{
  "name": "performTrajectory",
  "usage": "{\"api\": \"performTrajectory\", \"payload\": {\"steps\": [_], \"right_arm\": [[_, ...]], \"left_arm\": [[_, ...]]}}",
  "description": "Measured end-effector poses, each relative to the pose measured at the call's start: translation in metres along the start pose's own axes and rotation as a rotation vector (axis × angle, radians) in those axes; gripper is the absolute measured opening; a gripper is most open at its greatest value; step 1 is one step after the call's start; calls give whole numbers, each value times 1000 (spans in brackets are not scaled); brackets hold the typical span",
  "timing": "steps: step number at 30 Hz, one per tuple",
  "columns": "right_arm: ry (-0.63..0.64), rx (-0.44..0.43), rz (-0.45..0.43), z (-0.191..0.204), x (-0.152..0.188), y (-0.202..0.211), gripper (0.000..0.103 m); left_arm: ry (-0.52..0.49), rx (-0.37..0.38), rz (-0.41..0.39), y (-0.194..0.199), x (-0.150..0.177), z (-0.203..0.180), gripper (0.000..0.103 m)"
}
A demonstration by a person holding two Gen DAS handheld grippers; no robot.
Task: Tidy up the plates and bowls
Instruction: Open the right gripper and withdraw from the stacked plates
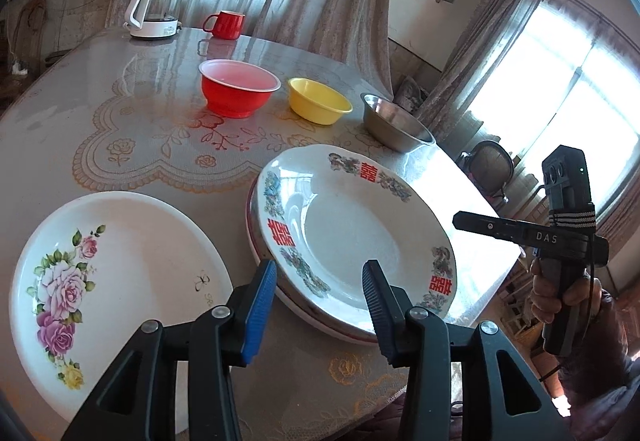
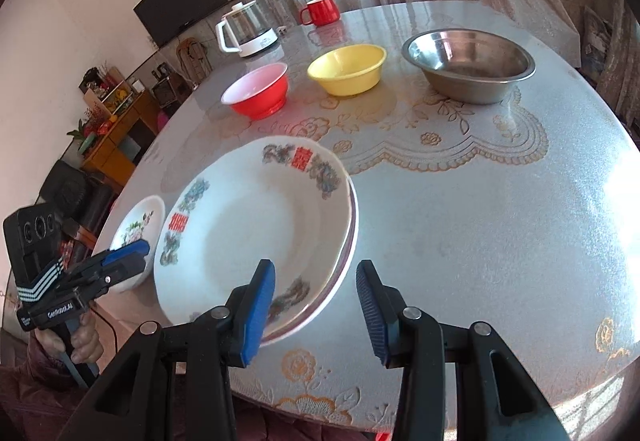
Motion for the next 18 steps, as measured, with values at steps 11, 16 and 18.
{"api": "performTrajectory", "payload": {"steps": [11,16,18], "right_arm": [[-76,29,-1,-14,-36,-57,43],[-31,41,1,-5,-30,-57,43],[-9,56,1,-2,-29,-57,42]], "left_arm": [[-16,-1,26,-26,-4,-6,65],[-11,13,32,-26,-5,-5,65],[-10,17,32,-26,-4,-5,65]]}}
Point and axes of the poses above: each gripper's, at about its wrist camera, not at the fingertips, and y roughly against the way its jaws point, z to its left, x to its underside, the point moved 4 cm from there along -y, roughly the way its jaws point, and after that the axes turned 3 degrees about -z, right-handed, at the moved point
